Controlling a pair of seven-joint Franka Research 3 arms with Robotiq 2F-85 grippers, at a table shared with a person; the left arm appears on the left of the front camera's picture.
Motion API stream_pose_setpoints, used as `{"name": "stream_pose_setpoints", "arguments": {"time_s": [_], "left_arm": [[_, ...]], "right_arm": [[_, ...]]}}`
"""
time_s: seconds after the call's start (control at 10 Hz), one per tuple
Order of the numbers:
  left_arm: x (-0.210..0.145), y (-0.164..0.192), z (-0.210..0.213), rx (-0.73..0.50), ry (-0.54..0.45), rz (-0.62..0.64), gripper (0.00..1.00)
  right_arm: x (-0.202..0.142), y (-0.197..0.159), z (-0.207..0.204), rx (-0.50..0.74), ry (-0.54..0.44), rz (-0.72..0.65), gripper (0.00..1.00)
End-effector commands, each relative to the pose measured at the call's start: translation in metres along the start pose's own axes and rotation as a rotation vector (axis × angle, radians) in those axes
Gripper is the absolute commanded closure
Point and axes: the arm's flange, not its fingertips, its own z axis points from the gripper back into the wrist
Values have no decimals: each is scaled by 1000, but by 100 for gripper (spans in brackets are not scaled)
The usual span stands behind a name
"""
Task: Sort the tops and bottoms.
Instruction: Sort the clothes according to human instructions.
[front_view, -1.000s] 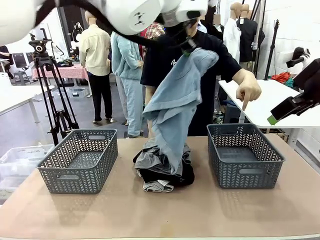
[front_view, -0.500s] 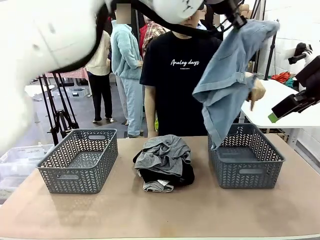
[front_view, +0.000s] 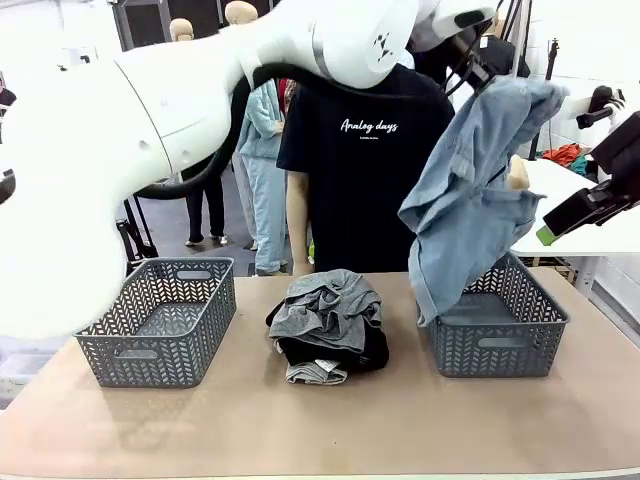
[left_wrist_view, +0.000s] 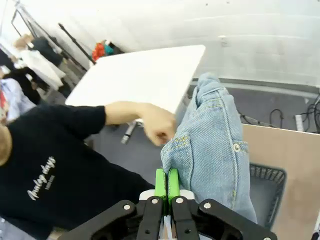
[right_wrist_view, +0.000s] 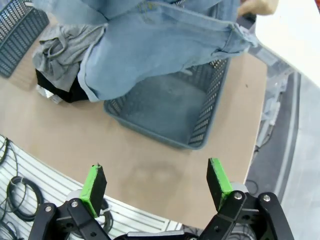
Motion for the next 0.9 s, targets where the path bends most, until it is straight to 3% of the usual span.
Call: {"name": "stream_pose_setpoints", "arguments": {"time_s": [0.0,0.3,0.4,0.8], "left_arm": [[-18,2,1,-26,1,106,100],[-71,-3,9,-20,162,206,100],[-29,10,-27,-29,60,135,100],[-36,7,-30,-33,96,157,100]], "right_arm": [[-1,-1,-1,-13,12,6,0],[-1,-1,-1,-13,12,6,0],[-1,-1,-1,-13,12,6,0],[-1,-1,-1,-13,12,6,0]]}}
